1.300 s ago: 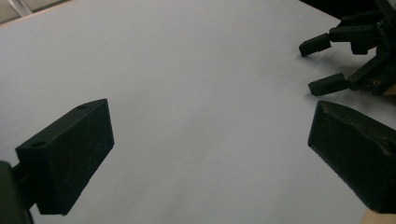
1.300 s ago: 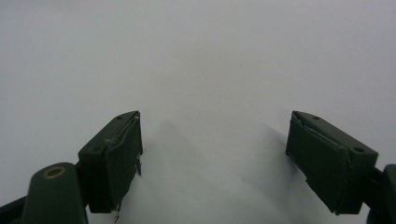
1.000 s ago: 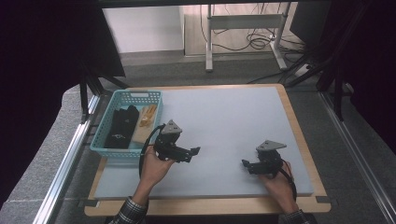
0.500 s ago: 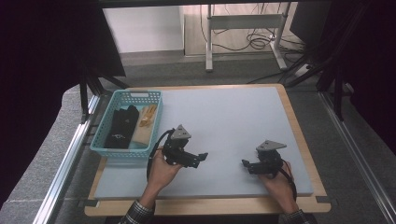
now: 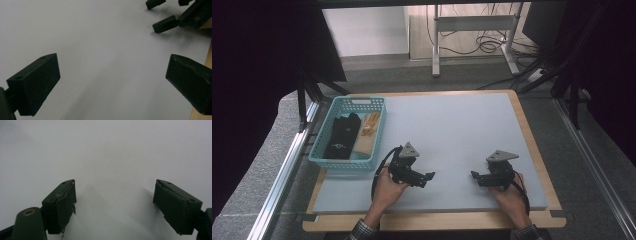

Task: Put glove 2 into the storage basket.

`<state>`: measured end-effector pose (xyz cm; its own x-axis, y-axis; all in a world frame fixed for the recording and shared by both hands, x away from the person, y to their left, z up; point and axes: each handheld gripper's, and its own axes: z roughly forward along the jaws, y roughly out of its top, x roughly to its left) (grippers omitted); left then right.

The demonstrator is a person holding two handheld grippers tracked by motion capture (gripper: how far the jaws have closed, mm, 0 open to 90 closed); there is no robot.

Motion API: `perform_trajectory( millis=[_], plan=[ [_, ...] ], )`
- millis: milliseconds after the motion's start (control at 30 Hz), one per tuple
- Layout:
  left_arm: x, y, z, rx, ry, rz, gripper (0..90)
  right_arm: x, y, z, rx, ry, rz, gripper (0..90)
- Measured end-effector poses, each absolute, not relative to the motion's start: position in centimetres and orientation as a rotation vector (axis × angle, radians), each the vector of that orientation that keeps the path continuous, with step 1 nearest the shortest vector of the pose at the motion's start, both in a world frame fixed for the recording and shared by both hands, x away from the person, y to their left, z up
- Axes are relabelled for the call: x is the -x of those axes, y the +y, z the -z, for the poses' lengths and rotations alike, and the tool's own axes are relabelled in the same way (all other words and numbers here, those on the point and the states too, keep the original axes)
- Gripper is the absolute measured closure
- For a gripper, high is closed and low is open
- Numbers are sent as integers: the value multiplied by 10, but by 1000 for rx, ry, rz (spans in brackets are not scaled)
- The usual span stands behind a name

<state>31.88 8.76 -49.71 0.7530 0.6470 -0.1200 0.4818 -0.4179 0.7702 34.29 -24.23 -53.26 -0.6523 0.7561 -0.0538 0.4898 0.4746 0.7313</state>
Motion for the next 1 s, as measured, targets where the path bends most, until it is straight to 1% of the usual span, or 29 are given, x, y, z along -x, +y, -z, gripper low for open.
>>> perform_trajectory(
  millis=[500, 800, 1000],
  plan=[
    [-316, 91, 531, -2158, 884, -254, 0, -343, -242, 533, -1045, 2355, -992, 179],
    [-316, 88, 545, -2204, 908, -272, 0, -343, -242, 533, -1045, 2356, -992, 179],
    [-315, 87, 546, -2213, 906, -291, 0, -343, -242, 533, -1045, 2355, -992, 179]
  ],
)
